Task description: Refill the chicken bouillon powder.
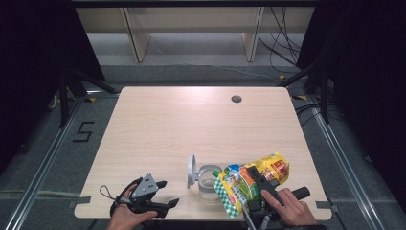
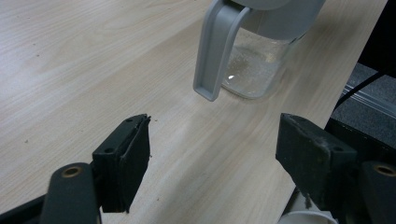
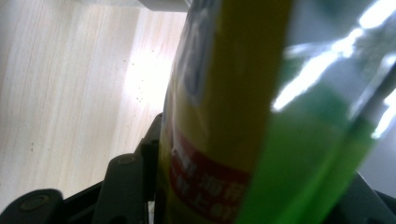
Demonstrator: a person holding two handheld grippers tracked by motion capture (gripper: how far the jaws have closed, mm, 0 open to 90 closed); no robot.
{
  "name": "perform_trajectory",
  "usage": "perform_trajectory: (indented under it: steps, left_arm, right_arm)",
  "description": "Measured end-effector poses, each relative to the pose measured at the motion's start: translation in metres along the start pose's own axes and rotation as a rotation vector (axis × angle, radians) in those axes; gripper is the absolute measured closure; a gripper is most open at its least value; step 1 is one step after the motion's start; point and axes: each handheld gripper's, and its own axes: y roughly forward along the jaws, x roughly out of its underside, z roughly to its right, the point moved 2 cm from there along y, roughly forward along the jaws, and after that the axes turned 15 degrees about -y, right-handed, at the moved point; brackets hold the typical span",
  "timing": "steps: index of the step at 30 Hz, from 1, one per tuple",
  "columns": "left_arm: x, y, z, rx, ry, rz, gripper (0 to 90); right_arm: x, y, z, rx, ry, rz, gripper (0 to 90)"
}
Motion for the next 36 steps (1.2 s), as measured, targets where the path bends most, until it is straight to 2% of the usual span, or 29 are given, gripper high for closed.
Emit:
perform_trajectory:
  steps: [1, 2, 5, 6, 7, 8, 9, 11, 12, 13, 15, 16, 18, 19, 23, 26, 27, 29, 36]
  left_arm:
    - [0.0, 0.0, 0.0, 0.0, 0.002, 0.0, 25.6]
    - [0.0, 0.0, 0.0, -0.004, 0.005, -0.002, 25.6]
    - [0.0, 0.0, 0.0, 0.0, 0.002, 0.0, 25.6]
    - [0.0, 0.0, 0.0, 0.001, 0.002, -0.001, 25.6]
    - [0.0, -0.001, -0.001, -0.001, 0.02, -0.016, 25.6]
    - [0.0, -0.001, -0.001, -0.002, 0.018, -0.012, 25.6]
    - [0.0, 0.0, 0.0, 0.0, 0.011, -0.006, 25.6]
    - [0.0, 0.0, 0.0, -0.001, 0.011, -0.006, 25.6]
    - [0.0, 0.0, -0.001, -0.001, 0.016, -0.013, 25.6]
    - [0.0, 0.0, 0.0, 0.0, 0.007, -0.006, 25.6]
    - [0.0, 0.001, 0.0, 0.002, -0.002, 0.001, 25.6]
    - [0.0, 0.001, 0.0, 0.002, -0.002, 0.001, 25.6]
    - [0.0, 0.001, 0.0, 0.001, -0.001, 0.0, 25.6]
    - [0.0, 0.001, 0.0, 0.001, -0.002, 0.001, 25.6]
    - [0.001, 0.002, 0.0, 0.005, -0.011, 0.007, 25.6]
    - [0.001, 0.002, 0.0, 0.006, -0.007, 0.0, 25.6]
    - [0.0, 0.001, -0.001, -0.008, 0.004, -0.009, 25.6]
    - [0.0, 0.001, -0.001, 0.001, 0.002, -0.01, 25.6]
    - [0.001, 0.002, -0.001, 0.0, -0.006, -0.002, 25.6]
  right_arm:
    - [0.001, -0.001, 0.001, -0.028, -0.021, -0.025, 50.5]
    - [0.0, -0.002, -0.002, -0.045, 0.026, -0.034, 50.5]
    - [0.0, -0.001, -0.001, -0.04, 0.007, -0.023, 50.5]
    - [0.0, 0.0, -0.003, -0.042, 0.024, -0.023, 50.5]
    - [0.001, 0.001, -0.003, -0.02, 0.019, -0.016, 50.5]
    - [0.002, 0.001, -0.001, -0.033, -0.01, -0.017, 50.8]
    - [0.002, 0.002, 0.001, -0.021, -0.041, -0.006, 51.7]
    - [0.003, 0.002, 0.0, -0.038, -0.041, -0.014, 51.9]
    - [0.003, 0.003, -0.001, -0.023, -0.033, -0.009, 52.0]
    - [0.003, 0.003, 0.0, -0.028, -0.053, -0.007, 51.9]
    - [0.003, 0.002, -0.001, -0.056, -0.047, -0.025, 52.0]
    - [0.003, 0.003, 0.001, -0.049, -0.072, -0.021, 52.0]
    - [0.002, 0.005, 0.0, -0.032, -0.073, -0.014, 52.0]
    - [0.002, 0.006, 0.002, -0.025, -0.105, -0.003, 52.0]
    - [0.002, 0.006, 0.001, -0.045, -0.096, -0.022, 52.3]
    - [0.002, 0.007, 0.004, -0.041, -0.139, -0.02, 52.7]
    - [0.003, 0.007, 0.005, -0.044, -0.154, -0.028, 52.7]
    - [0.002, 0.009, 0.007, -0.032, -0.18, -0.014, 52.8]
    - [0.003, 0.008, 0.011, -0.035, -0.211, -0.033, 52.8]
